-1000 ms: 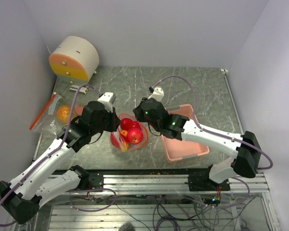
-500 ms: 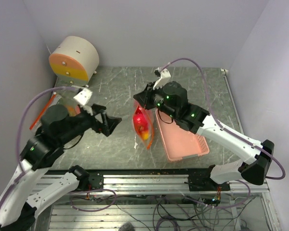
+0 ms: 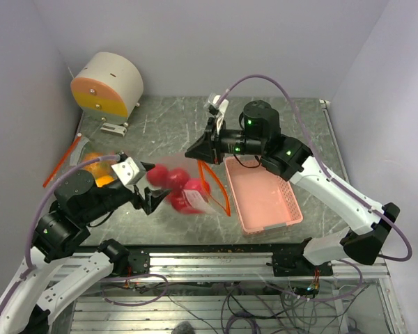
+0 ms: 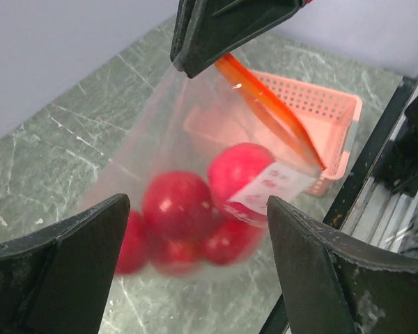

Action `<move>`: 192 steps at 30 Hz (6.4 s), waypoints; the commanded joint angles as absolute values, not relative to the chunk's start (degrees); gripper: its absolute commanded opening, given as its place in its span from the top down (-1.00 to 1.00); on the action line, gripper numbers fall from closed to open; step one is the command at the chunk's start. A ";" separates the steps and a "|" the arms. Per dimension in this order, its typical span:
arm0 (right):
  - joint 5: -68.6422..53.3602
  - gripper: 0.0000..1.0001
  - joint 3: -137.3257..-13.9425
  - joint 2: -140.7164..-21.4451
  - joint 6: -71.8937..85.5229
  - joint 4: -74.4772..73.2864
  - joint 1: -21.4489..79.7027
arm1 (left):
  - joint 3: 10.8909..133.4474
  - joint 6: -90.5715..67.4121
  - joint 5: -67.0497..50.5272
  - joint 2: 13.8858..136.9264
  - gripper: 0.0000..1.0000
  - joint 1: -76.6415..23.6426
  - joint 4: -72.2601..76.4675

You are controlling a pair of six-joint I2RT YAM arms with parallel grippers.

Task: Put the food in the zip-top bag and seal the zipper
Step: Adjust the zipper food storage bag at the center of the board, then zip the zipper food storage bag at the center of the board.

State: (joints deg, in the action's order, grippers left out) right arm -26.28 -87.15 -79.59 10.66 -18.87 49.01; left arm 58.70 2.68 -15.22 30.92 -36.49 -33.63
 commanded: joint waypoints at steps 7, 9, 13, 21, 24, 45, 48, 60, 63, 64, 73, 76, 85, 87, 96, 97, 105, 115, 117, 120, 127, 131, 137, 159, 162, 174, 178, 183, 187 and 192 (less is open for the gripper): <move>-41.85 1.00 -84.14 -80.09 4.89 -18.95 48.60 | 54.00 10.57 -27.76 26.87 -0.83 -36.45 -23.99; -43.44 1.00 -83.91 -80.68 5.29 -18.39 48.71 | 53.17 9.97 -29.91 27.35 -0.82 -36.47 -22.48; -44.52 1.00 -82.22 -80.37 6.25 -16.20 48.92 | 50.64 7.91 -31.49 30.77 -0.75 -36.47 -18.65; -46.99 1.00 -81.84 -79.87 4.70 -16.17 49.17 | 47.13 5.06 -33.16 38.76 -0.65 -36.47 -9.23; -47.76 1.00 -81.87 -79.83 3.56 -16.82 49.15 | 48.36 6.11 -32.62 41.07 -0.62 -36.47 -9.75; -28.88 0.30 -75.69 -71.17 1.95 -10.49 48.93 | 49.34 1.28 -30.30 39.55 0.86 -36.47 -13.93; -30.13 -0.11 -71.17 -66.71 -1.02 -6.19 48.85 | 48.17 0.10 -29.02 38.54 0.86 -36.44 -14.04; -41.37 -0.34 -66.72 -67.53 -2.18 4.66 48.70 | 46.62 -1.14 -30.41 36.47 0.86 -36.47 -12.43; -42.19 -0.33 -67.79 -70.40 0.82 7.41 48.73 | 46.24 -1.25 -29.64 35.89 0.86 -36.47 -12.02; -42.19 -0.30 -68.45 -71.34 1.62 7.51 48.71 | 46.23 -1.36 -29.42 35.80 0.86 -36.46 -12.10; -48.94 0.03 -70.06 -74.93 7.86 11.96 48.69 | 46.76 -0.89 -28.63 35.78 0.86 -36.47 -13.57; -51.26 0.22 -71.02 -76.40 9.01 11.73 48.72 | 46.61 -0.88 -28.46 35.22 0.86 -36.43 -13.85; -51.59 0.28 -72.79 -79.25 10.76 8.80 48.72 | 46.87 -0.62 -28.10 34.27 0.87 -36.47 -14.59; -51.59 0.28 -73.17 -79.36 10.74 8.03 48.75 | 46.82 -0.60 -28.14 34.30 0.86 -36.47 -14.52; -53.25 1.00 -73.66 -80.08 11.69 7.77 48.74 | 46.47 -0.79 -28.05 34.59 0.86 -36.47 -14.02; -53.46 1.00 -73.85 -80.27 11.61 7.40 48.73 | 46.48 -0.79 -27.85 34.48 0.86 -36.47 -14.07; -52.38 1.00 -71.38 -78.63 9.75 4.38 47.28 | 48.01 0.15 -23.05 32.11 0.86 -36.47 -16.87; -51.07 1.00 -70.82 -78.60 5.70 -1.75 46.26 | 48.34 -0.69 -21.22 30.26 0.86 -36.47 -16.19; -50.97 1.00 -71.07 -78.94 5.38 -2.37 46.18 | 48.45 -0.87 -20.90 30.49 0.87 -36.47 -16.05; -51.01 1.00 -71.10 -79.35 6.35 -1.33 46.15 | 48.07 -1.14 -22.48 30.75 0.86 -36.47 -15.38; -57.70 1.00 -76.34 -81.95 7.67 -1.34 46.21 | 47.44 1.05 -34.85 36.53 0.53 -36.47 -14.40; -59.63 1.00 -77.76 -83.69 7.49 -3.09 46.21 | 48.72 2.80 -36.99 40.14 0.43 -36.47 -16.00; -59.38 1.00 -75.50 -82.30 5.63 -4.44 46.21 | 50.67 4.64 -34.18 41.42 0.86 -36.46 -18.17; -58.41 1.00 -78.64 -83.75 -1.39 -10.85 45.78 | 54.02 6.05 -32.87 37.50 0.46 -36.47 -23.35; -60.77 1.00 -80.70 -84.56 -1.94 -12.27 45.82 | 55.22 7.08 -34.54 39.64 0.49 -36.43 -24.14; -61.18 1.00 -80.03 -83.78 -4.54 -15.61 45.88 | 54.12 6.87 -36.98 43.71 0.86 -36.47 -23.15; -58.36 1.00 -79.72 -83.88 -8.08 -18.89 45.78 | 57.54 6.39 -25.58 43.33 0.86 -36.47 -27.63; -54.98 1.00 -78.16 -85.13 -10.74 -20.18 45.79 | 56.21 3.01 -15.05 37.41 0.86 -36.47 -24.14; -54.63 1.00 -77.42 -86.01 -13.11 -20.60 45.78 | 55.46 2.94 -13.71 36.98 0.86 -36.47 -25.67; -53.13 1.00 -75.12 -86.66 -15.44 -19.83 45.49 | 52.72 0.93 -13.13 34.69 0.86 -36.47 -23.70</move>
